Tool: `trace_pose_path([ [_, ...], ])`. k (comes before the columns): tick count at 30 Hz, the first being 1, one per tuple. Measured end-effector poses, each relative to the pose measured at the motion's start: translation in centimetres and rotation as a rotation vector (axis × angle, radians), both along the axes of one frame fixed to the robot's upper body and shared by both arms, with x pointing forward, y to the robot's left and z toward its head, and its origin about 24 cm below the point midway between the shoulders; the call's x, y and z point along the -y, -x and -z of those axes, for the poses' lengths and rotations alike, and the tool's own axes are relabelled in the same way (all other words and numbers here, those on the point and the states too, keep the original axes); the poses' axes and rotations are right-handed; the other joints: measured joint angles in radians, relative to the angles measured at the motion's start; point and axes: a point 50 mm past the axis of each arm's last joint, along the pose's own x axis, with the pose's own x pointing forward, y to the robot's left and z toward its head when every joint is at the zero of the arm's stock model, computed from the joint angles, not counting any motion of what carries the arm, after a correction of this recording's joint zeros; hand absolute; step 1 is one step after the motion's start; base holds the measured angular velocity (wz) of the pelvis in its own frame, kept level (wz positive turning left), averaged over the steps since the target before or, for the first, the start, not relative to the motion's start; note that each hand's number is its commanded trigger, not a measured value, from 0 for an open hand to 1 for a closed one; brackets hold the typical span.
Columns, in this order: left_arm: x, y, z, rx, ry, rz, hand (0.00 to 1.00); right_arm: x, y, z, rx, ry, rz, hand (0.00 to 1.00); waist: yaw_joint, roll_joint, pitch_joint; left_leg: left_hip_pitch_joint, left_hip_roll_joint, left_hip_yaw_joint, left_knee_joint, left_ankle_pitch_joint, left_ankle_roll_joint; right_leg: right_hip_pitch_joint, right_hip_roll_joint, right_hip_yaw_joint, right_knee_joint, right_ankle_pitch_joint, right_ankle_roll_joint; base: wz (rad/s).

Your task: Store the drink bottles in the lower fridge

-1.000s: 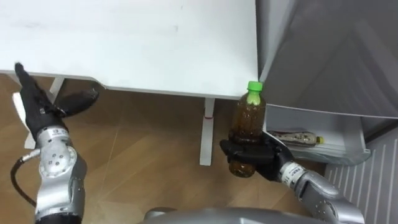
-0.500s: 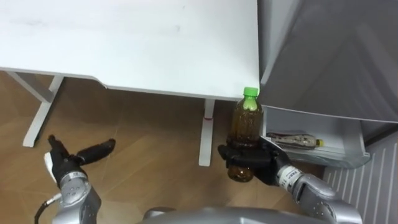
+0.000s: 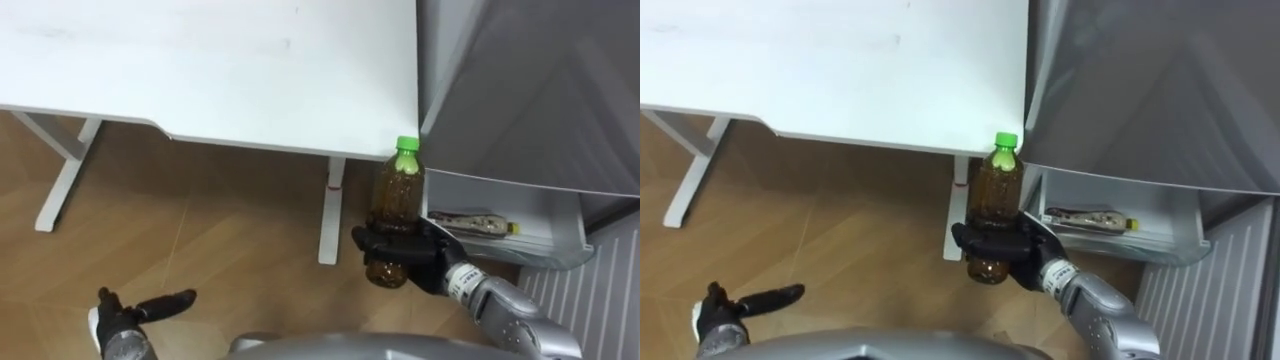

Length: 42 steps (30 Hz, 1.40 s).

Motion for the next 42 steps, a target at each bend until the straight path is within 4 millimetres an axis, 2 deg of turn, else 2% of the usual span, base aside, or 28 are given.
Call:
trace_pose_path([
  [3,0.7,0.2,0.4,-0.035,0.035,0.060,0.00,-0.1,0.0,0.1,-0.005,0.010,0.013,1.00,-0.003,0.002,0.0010,-0.001,0.000,0.001,-0.002,-0.001,0.001,0.000,0.001,0.001,0.001,0.000,0.000,0.00],
  [8,1.3,0.3,0.7,-0.086,0.036,0.190,0.00,0.0,0.0,0.1,-0.009,0.028,0.021,1.00,-0.026,0.018,0.0078,-0.001,0.000,0.003,-0.009,-0.001,0.001,-0.005,0.001,0.002,0.001,0.000,0.000,0.00],
  [13,2.5,0.0,1.1,-0.136,0.030,0.399,0.00,0.1,0.2,0.8,-0.044,0.037,0.047,1.00,-0.069,0.015,0.0045,-0.029,-0.001,-0.001,-0.003,0.000,0.001,-0.026,-0.001,-0.003,-0.001,-0.001,0.001,0.03],
  [19,4.4,-1.3,1.3,-0.137,0.055,0.580,0.00,0.5,0.4,1.4,-0.084,0.083,0.111,1.00,-0.100,0.003,-0.0030,-0.038,-0.001,0.013,0.004,0.000,0.001,-0.037,-0.001,0.004,0.000,-0.001,0.002,-0.04],
  [22,5.0,-1.5,1.3,-0.139,0.059,0.619,0.00,0.4,0.8,1.9,-0.130,0.072,0.180,1.00,-0.112,0.002,-0.0037,-0.026,0.000,0.017,0.003,0.000,0.001,-0.026,0.000,0.010,0.000,-0.001,0.002,-0.03],
  [30,5.1,-1.8,1.3,-0.146,0.044,0.671,0.00,1.1,1.5,2.7,-0.199,0.134,0.262,1.00,-0.116,0.010,0.0001,-0.032,-0.001,0.022,0.003,0.000,0.001,-0.038,0.003,0.024,0.002,0.000,0.003,-0.02],
  [42,4.6,-1.8,1.2,-0.141,0.053,0.656,0.00,2.0,1.5,2.8,-0.270,0.017,0.535,1.00,-0.133,0.028,-0.0009,-0.029,-0.001,0.023,0.003,0.000,0.001,-0.038,0.003,0.023,0.001,0.000,0.003,0.00],
])
